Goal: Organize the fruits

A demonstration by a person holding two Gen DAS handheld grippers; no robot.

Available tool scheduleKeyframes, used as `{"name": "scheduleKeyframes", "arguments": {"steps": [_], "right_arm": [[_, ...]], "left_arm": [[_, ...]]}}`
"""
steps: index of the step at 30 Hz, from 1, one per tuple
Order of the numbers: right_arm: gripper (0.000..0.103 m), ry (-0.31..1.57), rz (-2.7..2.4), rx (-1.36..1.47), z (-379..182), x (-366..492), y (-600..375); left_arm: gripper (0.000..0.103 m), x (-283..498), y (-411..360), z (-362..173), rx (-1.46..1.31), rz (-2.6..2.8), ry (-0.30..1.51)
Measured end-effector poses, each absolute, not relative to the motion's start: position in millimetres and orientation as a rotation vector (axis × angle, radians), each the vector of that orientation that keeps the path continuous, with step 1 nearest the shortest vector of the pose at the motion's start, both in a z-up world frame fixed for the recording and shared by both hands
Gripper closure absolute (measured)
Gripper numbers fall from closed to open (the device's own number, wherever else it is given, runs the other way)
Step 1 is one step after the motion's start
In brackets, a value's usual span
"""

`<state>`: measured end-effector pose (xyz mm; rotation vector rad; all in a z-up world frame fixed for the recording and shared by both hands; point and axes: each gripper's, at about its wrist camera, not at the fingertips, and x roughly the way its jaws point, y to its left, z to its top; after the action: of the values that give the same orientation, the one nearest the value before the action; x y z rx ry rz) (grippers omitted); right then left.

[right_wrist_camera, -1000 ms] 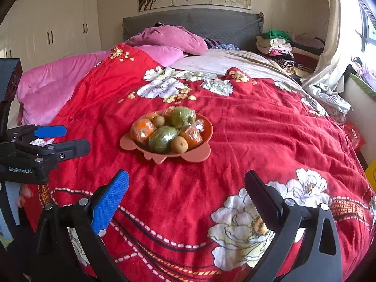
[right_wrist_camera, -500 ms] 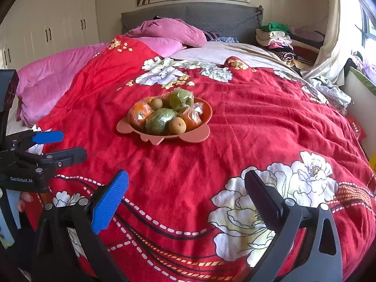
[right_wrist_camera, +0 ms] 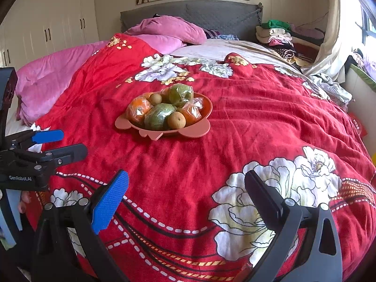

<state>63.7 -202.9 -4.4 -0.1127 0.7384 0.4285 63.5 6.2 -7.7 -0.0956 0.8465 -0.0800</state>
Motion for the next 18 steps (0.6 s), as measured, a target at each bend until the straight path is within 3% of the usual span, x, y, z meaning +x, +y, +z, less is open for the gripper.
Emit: {"name": "scheduleKeyframes", "arguments": {"steps": [18], "right_arm": [[0.004,0.740,0.429,-0.114,-4.8,64.0,-203.0]], "left_arm": [[0.009,62.9,3.8,-5.8,-0.092,-0.088,0.852]]}}
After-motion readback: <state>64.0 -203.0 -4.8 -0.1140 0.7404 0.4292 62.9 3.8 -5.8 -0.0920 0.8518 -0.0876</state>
